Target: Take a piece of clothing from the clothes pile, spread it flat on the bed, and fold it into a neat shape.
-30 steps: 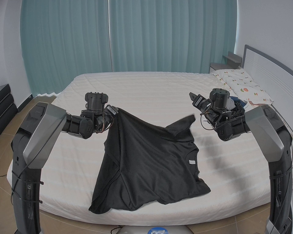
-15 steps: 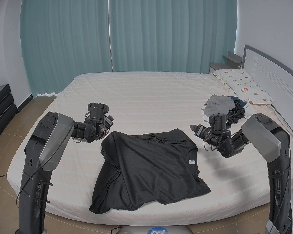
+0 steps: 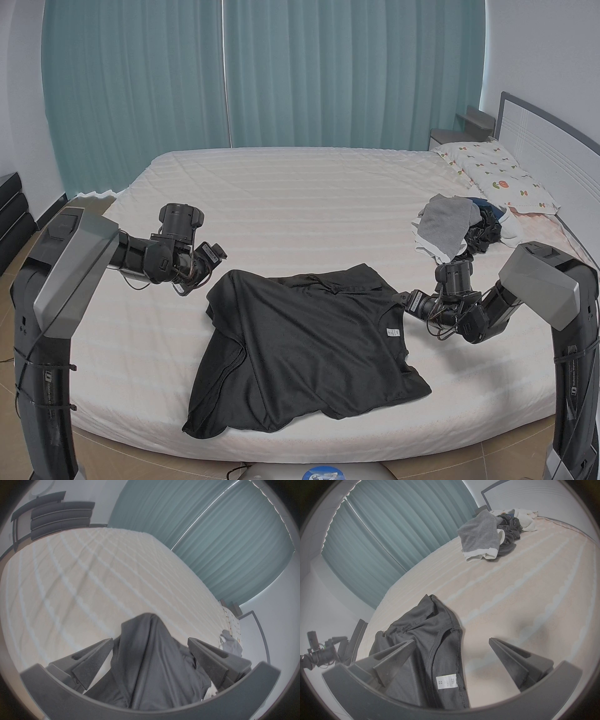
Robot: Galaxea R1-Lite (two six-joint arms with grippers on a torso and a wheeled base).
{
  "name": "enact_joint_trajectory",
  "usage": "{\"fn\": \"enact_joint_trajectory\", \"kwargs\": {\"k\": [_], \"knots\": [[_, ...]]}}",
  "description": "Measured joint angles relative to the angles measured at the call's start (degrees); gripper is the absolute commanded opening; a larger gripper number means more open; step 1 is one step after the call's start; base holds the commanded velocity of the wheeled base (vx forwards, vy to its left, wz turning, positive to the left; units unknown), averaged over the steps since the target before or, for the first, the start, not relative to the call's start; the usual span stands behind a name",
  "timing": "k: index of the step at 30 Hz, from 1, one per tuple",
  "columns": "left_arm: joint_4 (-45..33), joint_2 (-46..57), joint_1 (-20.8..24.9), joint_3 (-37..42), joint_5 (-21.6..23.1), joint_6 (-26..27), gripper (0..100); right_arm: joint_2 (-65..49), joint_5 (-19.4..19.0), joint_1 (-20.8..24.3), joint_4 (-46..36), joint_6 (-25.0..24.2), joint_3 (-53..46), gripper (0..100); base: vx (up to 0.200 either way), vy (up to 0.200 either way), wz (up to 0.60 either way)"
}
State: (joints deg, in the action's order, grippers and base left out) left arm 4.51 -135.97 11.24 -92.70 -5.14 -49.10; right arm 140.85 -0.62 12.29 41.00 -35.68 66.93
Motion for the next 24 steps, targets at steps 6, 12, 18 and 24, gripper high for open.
{"fn": "enact_joint_trajectory", "kwargs": {"k": [6, 12, 18, 24], "knots": [[5.10, 6.05, -0.20, 14.80, 3.15, -0.76, 100, 3.34, -1.07, -0.09, -2.82, -1.95, 5.01, 100, 0.000, 0.000, 0.00], [20.92, 10.48, -0.24, 32.15, 6.29, -2.32, 100, 6.62, -1.95, 0.13, -7.52, -4.39, 11.98, 100, 0.000, 0.000, 0.00], [34.87, 12.85, -0.13, 45.96, 8.27, -7.41, 100, 10.61, -1.97, 0.79, -11.91, -6.44, 22.74, 0, 0.000, 0.000, 0.00], [37.91, 14.31, -0.27, 51.52, 9.59, -12.13, 100, 14.30, -0.09, 0.48, -14.64, -9.26, 32.35, 0, 0.000, 0.000, 0.00]]}}
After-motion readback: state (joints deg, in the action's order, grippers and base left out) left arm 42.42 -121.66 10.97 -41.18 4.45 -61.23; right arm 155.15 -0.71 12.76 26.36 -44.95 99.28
